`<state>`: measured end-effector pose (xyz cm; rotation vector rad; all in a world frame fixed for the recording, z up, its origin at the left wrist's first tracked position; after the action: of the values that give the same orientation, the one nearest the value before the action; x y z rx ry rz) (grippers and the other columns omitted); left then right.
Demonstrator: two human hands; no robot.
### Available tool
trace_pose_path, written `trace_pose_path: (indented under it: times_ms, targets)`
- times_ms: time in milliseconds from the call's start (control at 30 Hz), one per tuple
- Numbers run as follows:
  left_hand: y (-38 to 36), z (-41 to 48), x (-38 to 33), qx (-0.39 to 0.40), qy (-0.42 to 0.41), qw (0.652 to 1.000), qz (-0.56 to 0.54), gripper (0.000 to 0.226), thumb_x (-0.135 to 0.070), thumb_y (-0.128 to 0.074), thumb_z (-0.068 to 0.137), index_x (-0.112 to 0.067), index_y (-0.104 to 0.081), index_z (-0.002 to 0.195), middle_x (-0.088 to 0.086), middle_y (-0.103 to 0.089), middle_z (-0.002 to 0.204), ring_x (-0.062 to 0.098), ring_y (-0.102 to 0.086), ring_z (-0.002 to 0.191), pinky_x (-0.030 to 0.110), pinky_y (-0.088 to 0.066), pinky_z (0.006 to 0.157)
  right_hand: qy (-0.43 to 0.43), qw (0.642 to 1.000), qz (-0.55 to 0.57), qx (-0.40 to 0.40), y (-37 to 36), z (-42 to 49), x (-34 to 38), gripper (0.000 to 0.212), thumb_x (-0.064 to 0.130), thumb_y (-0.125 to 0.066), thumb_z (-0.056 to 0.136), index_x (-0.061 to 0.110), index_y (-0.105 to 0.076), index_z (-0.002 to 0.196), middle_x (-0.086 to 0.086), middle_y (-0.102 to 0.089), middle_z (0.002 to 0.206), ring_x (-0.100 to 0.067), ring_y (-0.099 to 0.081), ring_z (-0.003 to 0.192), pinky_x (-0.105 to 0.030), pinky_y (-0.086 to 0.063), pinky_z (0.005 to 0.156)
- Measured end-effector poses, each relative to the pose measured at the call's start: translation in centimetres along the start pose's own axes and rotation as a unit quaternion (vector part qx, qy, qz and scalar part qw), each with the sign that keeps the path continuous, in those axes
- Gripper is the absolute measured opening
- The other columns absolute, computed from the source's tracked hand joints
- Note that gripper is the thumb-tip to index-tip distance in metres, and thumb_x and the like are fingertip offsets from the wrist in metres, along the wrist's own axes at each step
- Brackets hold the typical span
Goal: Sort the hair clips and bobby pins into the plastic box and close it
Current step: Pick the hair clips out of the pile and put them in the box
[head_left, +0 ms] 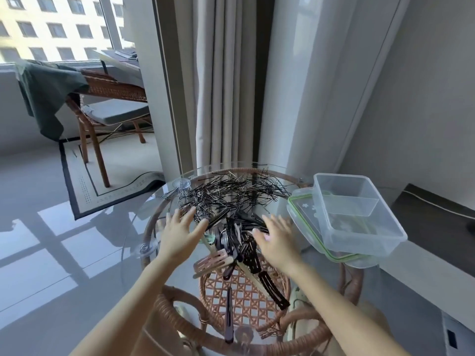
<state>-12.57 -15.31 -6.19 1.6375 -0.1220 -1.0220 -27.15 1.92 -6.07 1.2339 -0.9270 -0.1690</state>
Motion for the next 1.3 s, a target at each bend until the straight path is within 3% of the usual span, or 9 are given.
trace_pose_path:
  times_ms: [200, 333, 433, 633, 867, 967, 1033, 1167, 1300]
  targets:
    - [-0.2, -2.9, -2.7, 0.057, -0.091, 0.992, -0.064, 0.046, -0.041, -0.04, 0.093, -0.027, -0.041, 0.136, -0.004, -0.033, 0.149, 0.016, -0.033, 0.136, 0.037, -0.029, 0.111, 0.094, 0.991, 0.071, 0.06, 0.8, -3.0, 2.6, 0.044, 0.035, -0.035, 0.099, 0.021, -0.037, 0.14, 0.002, -0.036, 0.148, -0.012, -0.03, 0.138, -0.028, -0.018, 0.116]
    - [3.2, 0.6, -1.4, -0.057, -0.09, 0.989, -0.107, 0.035, -0.033, -0.048, 0.091, -0.018, -0.057, 0.121, 0.002, -0.057, 0.131, 0.014, -0.054, 0.115, 0.033, -0.043, 0.1, 0.08, 0.984, 0.143, -0.066, 5.7, 0.9, 3.3, 0.027, 0.025, -0.044, 0.097, 0.017, -0.06, 0.117, 0.007, -0.068, 0.086, -0.005, -0.067, 0.076, -0.017, -0.054, 0.067]
    - [4.0, 6.2, 1.1, -0.106, -0.043, 0.993, -0.021, 0.043, -0.044, -0.043, 0.092, -0.025, -0.05, 0.13, 0.006, -0.042, 0.144, 0.023, -0.039, 0.132, 0.042, -0.033, 0.108, -0.009, 0.976, 0.121, -0.183, 7.0, 7.6, 1.5, 0.031, 0.027, -0.042, 0.097, 0.012, -0.059, 0.118, -0.006, -0.068, 0.112, -0.022, -0.062, 0.104, -0.031, -0.049, 0.087]
    - [0.1, 14.3, 2.3, 0.005, 0.049, 0.991, 0.122, 0.061, -0.062, -0.019, 0.09, -0.035, -0.016, 0.145, 0.015, -0.008, 0.156, 0.033, -0.004, 0.144, 0.048, -0.001, 0.118, -0.169, 0.978, -0.066, -0.1, 2.6, 17.8, -3.0, 0.054, 0.046, -0.029, 0.094, 0.005, -0.048, 0.125, -0.027, -0.049, 0.132, -0.039, -0.044, 0.122, -0.049, -0.032, 0.106]
    - [-1.7, 10.9, -3.5, 0.068, -0.138, 0.988, 0.016, 0.049, -0.05, -0.03, 0.094, -0.031, -0.04, 0.138, -0.006, -0.022, 0.154, 0.013, -0.021, 0.142, 0.033, -0.015, 0.115, -0.017, 1.0, -0.013, 0.006, -1.7, 12.0, 3.1, 0.049, 0.042, -0.021, 0.099, 0.019, -0.036, 0.14, -0.012, -0.031, 0.151, -0.03, -0.016, 0.143, -0.041, -0.012, 0.117]
    - [0.2, 10.6, -3.8, 0.058, -0.182, 0.979, -0.077, 0.035, -0.038, -0.042, 0.094, -0.026, -0.06, 0.12, -0.012, -0.046, 0.138, 0.0, -0.043, 0.122, 0.022, -0.032, 0.105, 0.036, 0.994, 0.039, -0.093, 1.1, 10.7, 4.5, 0.034, 0.034, -0.035, 0.097, 0.02, -0.065, 0.086, -0.003, -0.07, 0.082, -0.023, -0.062, 0.083, -0.036, -0.048, 0.072]
    - [1.6, 12.3, -3.4, 0.018, -0.167, 0.98, -0.105, 0.028, -0.031, -0.047, 0.093, -0.019, -0.068, 0.106, -0.01, -0.055, 0.127, 0.001, -0.048, 0.112, 0.024, -0.039, 0.102, 0.006, 0.979, 0.016, -0.202, 3.6, 12.8, 4.1, 0.046, 0.032, -0.038, 0.095, 0.018, -0.041, 0.052, 0.001, -0.043, 0.044, -0.023, -0.042, 0.048, -0.032, -0.032, 0.048]
    - [2.1, 18.2, -1.9, -0.025, -0.098, 0.993, -0.055, 0.036, -0.039, -0.04, 0.095, -0.024, -0.061, 0.12, -0.009, -0.045, 0.141, 0.011, -0.044, 0.127, 0.032, -0.036, 0.105, -0.075, 0.962, 0.044, -0.259, 4.6, 20.9, 0.3, 0.035, 0.024, -0.04, 0.096, 0.005, -0.064, 0.08, -0.016, -0.069, 0.087, -0.035, -0.056, 0.08, -0.034, -0.035, 0.064]
    - [-1.9, 22.2, -3.2, 0.087, -0.096, 0.991, 0.03, 0.048, -0.045, -0.023, 0.097, -0.028, -0.032, 0.141, -0.004, -0.018, 0.155, 0.023, -0.009, 0.145, 0.043, -0.005, 0.118, -0.072, 0.995, 0.018, -0.067, 1.1, 26.2, -2.0, 0.043, 0.031, -0.03, 0.098, 0.01, -0.048, 0.132, -0.014, -0.042, 0.144, -0.033, -0.032, 0.135, -0.04, -0.022, 0.112]
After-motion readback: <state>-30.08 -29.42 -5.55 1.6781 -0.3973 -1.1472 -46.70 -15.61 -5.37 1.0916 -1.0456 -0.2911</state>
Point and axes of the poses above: each hand's wrist, its own z-axis towards the middle knuckle, its own y-axis out of the back of the hand, x = y × z, the point moved 4 cm from there along z, towards the middle knuckle
